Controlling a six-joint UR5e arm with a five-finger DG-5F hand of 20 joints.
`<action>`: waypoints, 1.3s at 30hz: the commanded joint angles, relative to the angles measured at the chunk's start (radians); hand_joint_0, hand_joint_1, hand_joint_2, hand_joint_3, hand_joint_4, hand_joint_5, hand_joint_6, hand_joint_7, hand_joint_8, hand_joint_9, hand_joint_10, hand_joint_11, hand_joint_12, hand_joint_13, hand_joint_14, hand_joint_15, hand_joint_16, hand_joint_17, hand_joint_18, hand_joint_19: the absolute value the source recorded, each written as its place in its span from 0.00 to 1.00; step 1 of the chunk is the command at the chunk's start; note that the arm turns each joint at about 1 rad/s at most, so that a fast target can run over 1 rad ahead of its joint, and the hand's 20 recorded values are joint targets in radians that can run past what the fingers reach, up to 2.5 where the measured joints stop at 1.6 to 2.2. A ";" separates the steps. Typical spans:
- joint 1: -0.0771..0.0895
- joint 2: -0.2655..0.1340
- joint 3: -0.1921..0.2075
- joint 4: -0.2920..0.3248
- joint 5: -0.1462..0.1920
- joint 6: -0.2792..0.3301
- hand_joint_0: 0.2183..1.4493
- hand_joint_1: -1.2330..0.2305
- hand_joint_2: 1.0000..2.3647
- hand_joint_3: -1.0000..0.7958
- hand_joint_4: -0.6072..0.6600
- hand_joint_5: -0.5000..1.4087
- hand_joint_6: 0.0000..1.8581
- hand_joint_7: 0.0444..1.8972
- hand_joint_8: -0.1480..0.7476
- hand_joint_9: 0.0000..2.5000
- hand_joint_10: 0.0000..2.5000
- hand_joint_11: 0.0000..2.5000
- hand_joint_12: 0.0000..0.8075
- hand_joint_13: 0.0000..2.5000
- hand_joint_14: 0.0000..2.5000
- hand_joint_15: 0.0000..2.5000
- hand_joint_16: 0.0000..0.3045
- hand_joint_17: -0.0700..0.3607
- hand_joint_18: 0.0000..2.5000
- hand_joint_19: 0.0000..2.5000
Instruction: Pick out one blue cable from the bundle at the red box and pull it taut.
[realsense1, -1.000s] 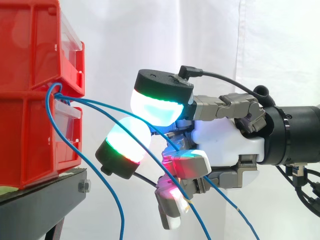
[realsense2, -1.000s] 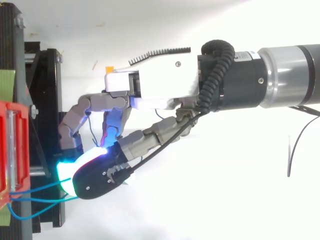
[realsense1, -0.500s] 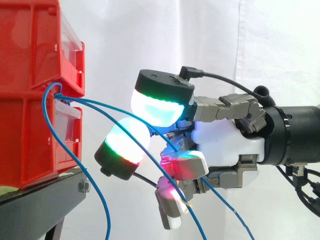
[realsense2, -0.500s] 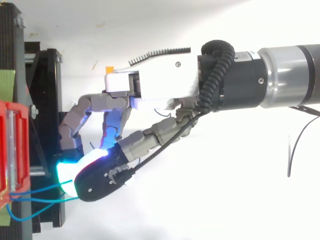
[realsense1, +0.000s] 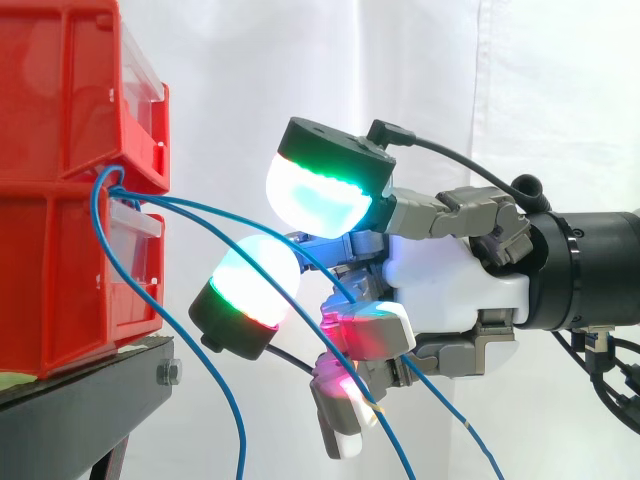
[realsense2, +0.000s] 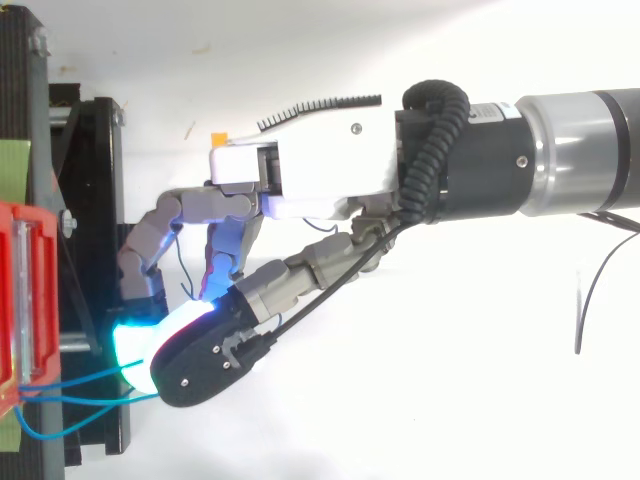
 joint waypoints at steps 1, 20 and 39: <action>0.000 0.000 0.000 0.000 0.000 0.000 0.32 0.49 0.01 0.34 0.56 0.17 0.47 0.39 0.50 0.49 0.01 0.37 0.52 0.43 0.01 0.27 0.18 0.45 0.32 0.30; 0.000 0.000 0.000 0.000 0.000 0.002 0.36 0.36 0.01 0.46 0.49 0.17 0.51 0.39 0.49 0.49 0.01 0.38 0.50 0.42 0.01 0.27 0.18 0.45 0.32 0.30; 0.000 0.008 0.000 -0.006 -0.011 -0.009 0.43 0.34 0.01 0.42 0.42 0.17 0.52 0.43 0.49 0.49 0.01 0.37 0.50 0.41 0.01 0.27 0.18 0.44 0.31 0.30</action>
